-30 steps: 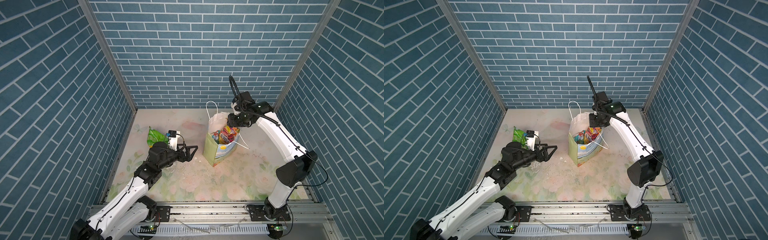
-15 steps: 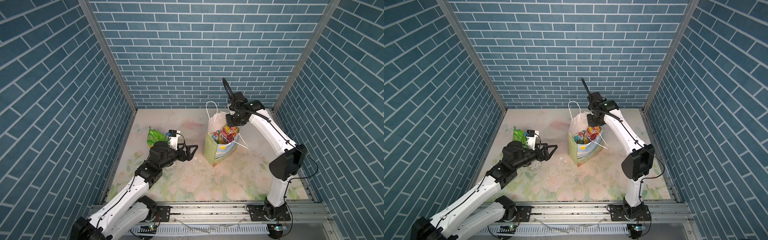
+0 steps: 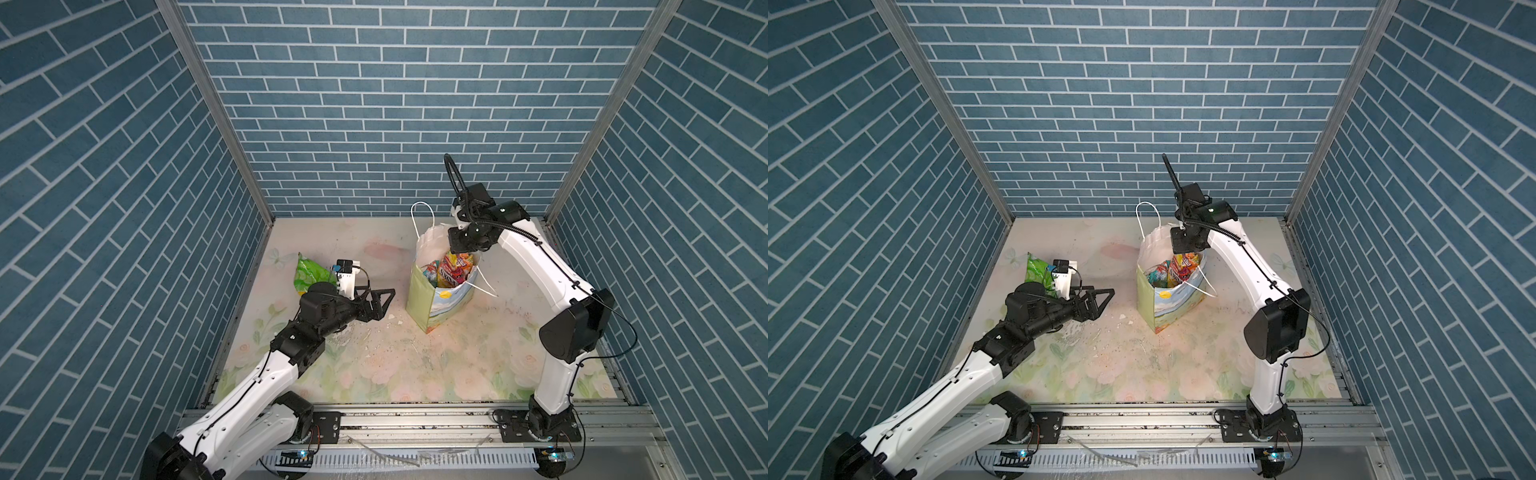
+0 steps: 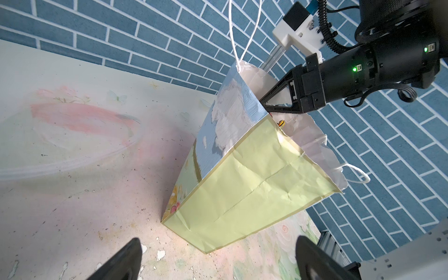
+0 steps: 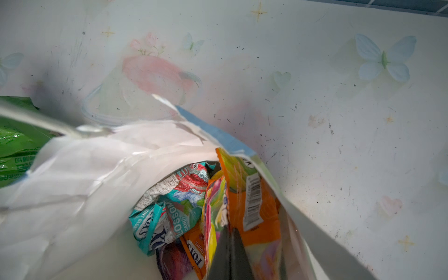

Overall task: Take the snacks out of the paper bag
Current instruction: Pick up the snack from the paper bag.

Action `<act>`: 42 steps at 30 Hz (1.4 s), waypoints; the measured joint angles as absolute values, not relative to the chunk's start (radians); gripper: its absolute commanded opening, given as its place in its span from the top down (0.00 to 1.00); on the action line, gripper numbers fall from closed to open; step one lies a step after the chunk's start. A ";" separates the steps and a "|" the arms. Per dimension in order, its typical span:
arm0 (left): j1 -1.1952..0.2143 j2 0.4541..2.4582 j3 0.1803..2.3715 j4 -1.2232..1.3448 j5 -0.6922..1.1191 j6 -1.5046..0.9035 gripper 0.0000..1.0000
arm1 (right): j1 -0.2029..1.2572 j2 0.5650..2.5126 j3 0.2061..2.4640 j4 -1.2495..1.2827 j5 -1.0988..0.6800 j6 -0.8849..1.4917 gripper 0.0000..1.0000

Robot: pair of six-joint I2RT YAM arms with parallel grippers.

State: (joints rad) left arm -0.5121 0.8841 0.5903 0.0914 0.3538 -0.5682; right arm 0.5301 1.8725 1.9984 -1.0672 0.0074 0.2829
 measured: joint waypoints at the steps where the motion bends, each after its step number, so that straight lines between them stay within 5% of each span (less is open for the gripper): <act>1: -0.512 0.886 0.590 0.092 0.354 -0.569 0.00 | 0.530 1.869 1.997 -1.064 0.004 0.283 0.99; 42: -0.513 0.883 0.590 0.092 0.316 -0.569 0.01 | 0.530 1.693 1.973 -0.954 -0.068 0.362 1.00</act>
